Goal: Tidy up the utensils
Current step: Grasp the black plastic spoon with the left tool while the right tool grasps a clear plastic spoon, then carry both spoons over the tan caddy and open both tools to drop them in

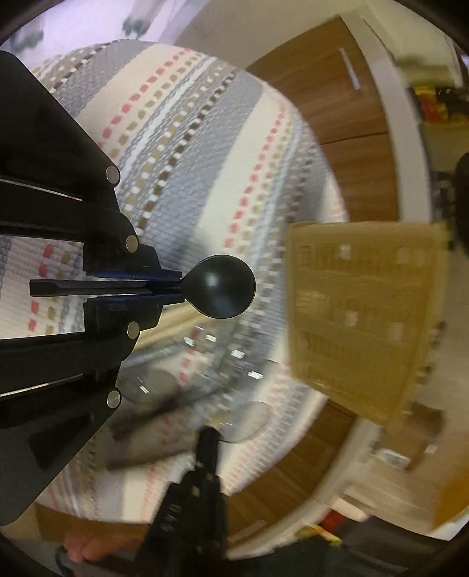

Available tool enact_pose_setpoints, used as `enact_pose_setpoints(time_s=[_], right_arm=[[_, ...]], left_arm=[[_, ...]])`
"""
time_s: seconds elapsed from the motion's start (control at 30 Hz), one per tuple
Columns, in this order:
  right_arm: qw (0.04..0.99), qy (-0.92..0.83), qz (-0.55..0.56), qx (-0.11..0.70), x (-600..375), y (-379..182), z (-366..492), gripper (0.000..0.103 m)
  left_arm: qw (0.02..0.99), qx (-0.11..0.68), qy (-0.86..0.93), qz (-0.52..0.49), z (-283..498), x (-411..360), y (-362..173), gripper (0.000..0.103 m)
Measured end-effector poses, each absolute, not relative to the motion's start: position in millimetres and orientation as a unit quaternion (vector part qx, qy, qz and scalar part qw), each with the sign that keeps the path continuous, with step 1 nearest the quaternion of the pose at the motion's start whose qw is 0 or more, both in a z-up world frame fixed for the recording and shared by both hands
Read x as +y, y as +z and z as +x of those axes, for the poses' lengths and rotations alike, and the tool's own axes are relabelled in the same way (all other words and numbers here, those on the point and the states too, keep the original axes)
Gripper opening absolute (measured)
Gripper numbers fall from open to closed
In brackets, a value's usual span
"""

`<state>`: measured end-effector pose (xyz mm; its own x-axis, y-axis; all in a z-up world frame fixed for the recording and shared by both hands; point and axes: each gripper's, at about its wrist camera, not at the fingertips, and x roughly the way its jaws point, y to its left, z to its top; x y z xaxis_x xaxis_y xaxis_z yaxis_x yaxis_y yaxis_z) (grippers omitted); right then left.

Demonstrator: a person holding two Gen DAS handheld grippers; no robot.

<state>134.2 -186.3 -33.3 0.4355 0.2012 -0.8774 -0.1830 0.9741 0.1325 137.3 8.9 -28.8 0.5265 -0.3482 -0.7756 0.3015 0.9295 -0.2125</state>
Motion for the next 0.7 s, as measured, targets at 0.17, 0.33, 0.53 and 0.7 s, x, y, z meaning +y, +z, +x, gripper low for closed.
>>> enact_pose_setpoints(time_s=[0.17,0.33,0.53,0.7], right_arm=[[0.888,0.145,0.034,0.436,-195.4,10.6,115.5,0.002],[0.929,0.159,0.045,0.331,-199.1,67.7,112.7,0.002],[0.963,0.149,0.057,0.218,-206.1,109.6,137.3,0.002],[0.975,0.139,0.07,0.157,-215.4,124.6,174.1,0.002]], left_arm=[[0.918,0.335,-0.199,-0.082,125.7,29.4,24.0,0.004],[0.95,0.205,-0.21,-0.11,128.5,33.5,80.0,0.004],[0.958,0.095,-0.232,-0.14,158.8,20.3,118.3,0.004],[0.958,0.076,-0.233,-0.152,201.6,13.2,112.9,0.004]])
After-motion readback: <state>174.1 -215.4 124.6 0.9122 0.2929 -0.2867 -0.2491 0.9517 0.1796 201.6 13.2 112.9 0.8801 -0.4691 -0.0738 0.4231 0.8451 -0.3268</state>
